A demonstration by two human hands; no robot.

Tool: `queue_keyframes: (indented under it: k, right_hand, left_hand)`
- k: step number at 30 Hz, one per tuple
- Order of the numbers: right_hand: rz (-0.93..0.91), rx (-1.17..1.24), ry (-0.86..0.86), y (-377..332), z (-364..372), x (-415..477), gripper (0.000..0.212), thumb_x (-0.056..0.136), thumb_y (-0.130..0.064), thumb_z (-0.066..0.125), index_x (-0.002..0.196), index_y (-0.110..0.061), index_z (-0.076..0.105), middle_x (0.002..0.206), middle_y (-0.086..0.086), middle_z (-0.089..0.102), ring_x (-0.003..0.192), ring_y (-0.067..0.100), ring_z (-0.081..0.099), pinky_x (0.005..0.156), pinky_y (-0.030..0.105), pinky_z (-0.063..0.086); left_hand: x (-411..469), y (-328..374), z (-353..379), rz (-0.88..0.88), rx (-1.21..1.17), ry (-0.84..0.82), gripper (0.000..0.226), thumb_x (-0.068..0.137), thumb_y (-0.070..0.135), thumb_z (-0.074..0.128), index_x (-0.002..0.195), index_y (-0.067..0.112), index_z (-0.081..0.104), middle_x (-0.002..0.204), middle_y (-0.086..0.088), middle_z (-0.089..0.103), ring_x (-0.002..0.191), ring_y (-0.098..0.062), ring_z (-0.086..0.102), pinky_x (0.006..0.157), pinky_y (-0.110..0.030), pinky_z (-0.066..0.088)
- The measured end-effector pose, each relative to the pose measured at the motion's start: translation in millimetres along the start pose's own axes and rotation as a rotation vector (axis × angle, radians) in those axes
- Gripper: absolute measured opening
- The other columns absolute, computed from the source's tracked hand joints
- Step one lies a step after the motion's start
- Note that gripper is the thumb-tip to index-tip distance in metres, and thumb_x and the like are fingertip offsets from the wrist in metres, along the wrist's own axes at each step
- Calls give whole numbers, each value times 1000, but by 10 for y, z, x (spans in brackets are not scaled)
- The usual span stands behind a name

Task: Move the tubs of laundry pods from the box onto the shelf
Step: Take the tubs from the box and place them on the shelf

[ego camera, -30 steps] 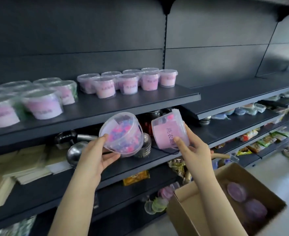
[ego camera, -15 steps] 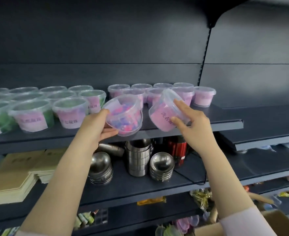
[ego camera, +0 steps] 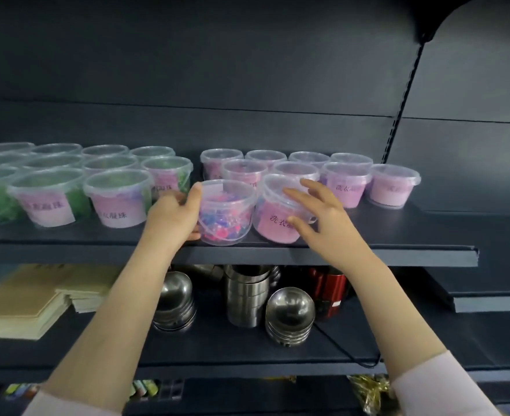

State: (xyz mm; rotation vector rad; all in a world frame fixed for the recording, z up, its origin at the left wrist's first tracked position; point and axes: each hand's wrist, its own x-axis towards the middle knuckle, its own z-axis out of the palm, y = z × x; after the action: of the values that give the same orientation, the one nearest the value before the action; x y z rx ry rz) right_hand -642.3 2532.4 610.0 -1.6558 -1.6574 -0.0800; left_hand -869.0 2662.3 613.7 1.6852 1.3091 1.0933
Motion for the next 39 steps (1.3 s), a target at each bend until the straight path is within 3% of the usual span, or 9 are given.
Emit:
queue_keyframes:
  k: [2, 5, 9, 13, 18, 24, 28, 33, 39]
  right_hand:
    - [-36, 33, 32, 35, 48, 19, 46, 92, -20, 64, 136, -27, 52, 143, 1, 40, 134, 13, 34, 112, 30, 32]
    - [-53, 90, 84, 56, 90, 24, 41, 89, -14, 66, 127, -22, 53, 130, -5, 45, 118, 4, 40, 102, 31, 41]
    - [-45, 181, 87, 72, 69, 40, 30, 89, -22, 66, 119, -25, 61, 122, -14, 54, 122, 1, 44, 105, 21, 32]
    - [-59, 110, 150, 16, 103, 116, 20, 92, -17, 63, 111, -22, 70, 119, -9, 64, 122, 11, 52, 113, 40, 30]
    - [74, 313, 68, 40, 116, 146, 21, 94, -13, 59, 107, -27, 68, 124, -20, 57, 122, -10, 46, 100, 12, 36]
    - [110, 328, 62, -11, 237, 223, 23, 95, -14, 58, 113, -25, 66, 126, -21, 54, 123, -7, 45, 97, 7, 36]
    - [172, 393, 125, 11, 302, 236, 24, 93, -19, 61, 116, -25, 60, 131, -20, 45, 128, 0, 43, 98, 8, 37]
    - [218, 499, 238, 58, 444, 246, 11, 93, -21, 64, 102, -28, 64, 129, -6, 54, 121, 9, 52, 96, 20, 41]
    - [138, 310, 381, 92, 616, 344, 21, 86, -36, 57, 103, -25, 61, 114, -11, 57, 115, 10, 51, 102, 27, 39]
  left_hand:
    - [-75, -94, -34, 277, 167, 22, 45, 92, 56, 48, 125, 26, 52, 118, 9, 54, 105, -12, 57, 90, -34, 49]
    - [-164, -165, -119, 572, 240, -88, 39, 92, 44, 53, 128, 29, 56, 132, 11, 49, 127, -13, 42, 108, -40, 35]
    - [-136, -139, -175, 623, 402, 12, 44, 84, 50, 59, 117, 22, 66, 121, 1, 58, 117, -28, 46, 100, -41, 38]
    - [-128, -41, -93, 685, 636, 223, 46, 80, 55, 64, 102, 15, 70, 99, -6, 60, 102, -33, 48, 85, -42, 42]
    - [-22, -178, -366, 760, 360, 22, 26, 92, 32, 47, 108, 19, 62, 111, 7, 61, 110, -20, 50, 94, -30, 37]
    - [89, -178, -344, 817, 592, 44, 20, 92, 29, 60, 107, 15, 66, 107, -2, 64, 105, -31, 51, 88, -41, 42]
    - [139, -164, -383, 824, 515, 28, 22, 92, 28, 60, 109, 15, 64, 110, 0, 65, 108, -26, 54, 93, -41, 43]
    - [182, -407, -480, 857, 559, 71, 28, 97, 23, 53, 121, 11, 63, 125, -4, 63, 117, -27, 55, 98, -44, 41]
    - [281, -392, -284, 863, 561, 202, 29, 92, 30, 58, 113, 13, 68, 113, -4, 66, 108, -30, 54, 91, -41, 42]
